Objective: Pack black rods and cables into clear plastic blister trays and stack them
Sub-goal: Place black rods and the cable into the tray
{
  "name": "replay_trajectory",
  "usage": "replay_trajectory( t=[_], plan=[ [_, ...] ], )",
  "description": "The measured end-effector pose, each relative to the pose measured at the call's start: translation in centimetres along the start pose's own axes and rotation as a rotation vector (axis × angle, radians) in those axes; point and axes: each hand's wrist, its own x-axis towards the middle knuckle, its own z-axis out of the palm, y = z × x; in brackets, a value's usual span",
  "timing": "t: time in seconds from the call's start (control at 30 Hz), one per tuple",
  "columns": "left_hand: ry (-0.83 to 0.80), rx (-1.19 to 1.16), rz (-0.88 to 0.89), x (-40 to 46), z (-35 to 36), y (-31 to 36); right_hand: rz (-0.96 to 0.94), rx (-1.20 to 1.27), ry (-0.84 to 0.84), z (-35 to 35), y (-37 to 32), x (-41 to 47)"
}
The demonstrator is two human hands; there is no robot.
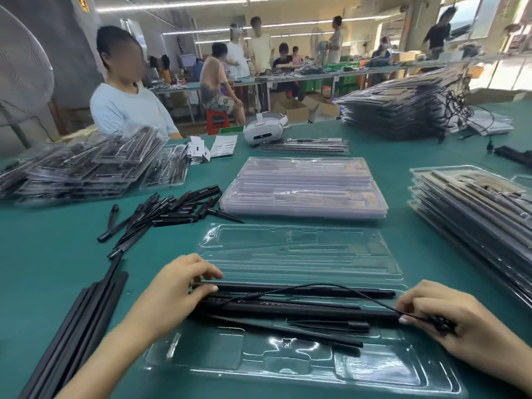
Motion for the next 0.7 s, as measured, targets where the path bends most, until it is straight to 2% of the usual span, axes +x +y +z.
replay_trajectory(
  t=[0.1, 0.17, 0.3, 0.43, 0.7],
  plan=[
    [-0.253, 0.109, 0.053, 1.5, -0.4, -1.0, -0.006, -0.016, -0.003, 0.3, 0.4, -0.3],
    [-0.327, 0.110, 0.065, 2.1, -0.6, -1.4, -0.002, -0.033, 0.004, 0.4, 0.8, -0.5],
    [-0.280, 0.010, -0.026, 1.9, -3.0, -3.2, -0.003, -0.056, 0.020, 0.8, 1.6, -0.9],
    [-0.415, 0.141, 0.007, 0.4, -3.5, -4.7, -0.001, -0.047, 0.032, 1.2, 2.1, -1.1],
    [-0.283, 0.089, 0.064, -0.9, -2.5, -5.1, 0.007, -0.058, 0.060, 1.7, 2.7, -1.2]
  ],
)
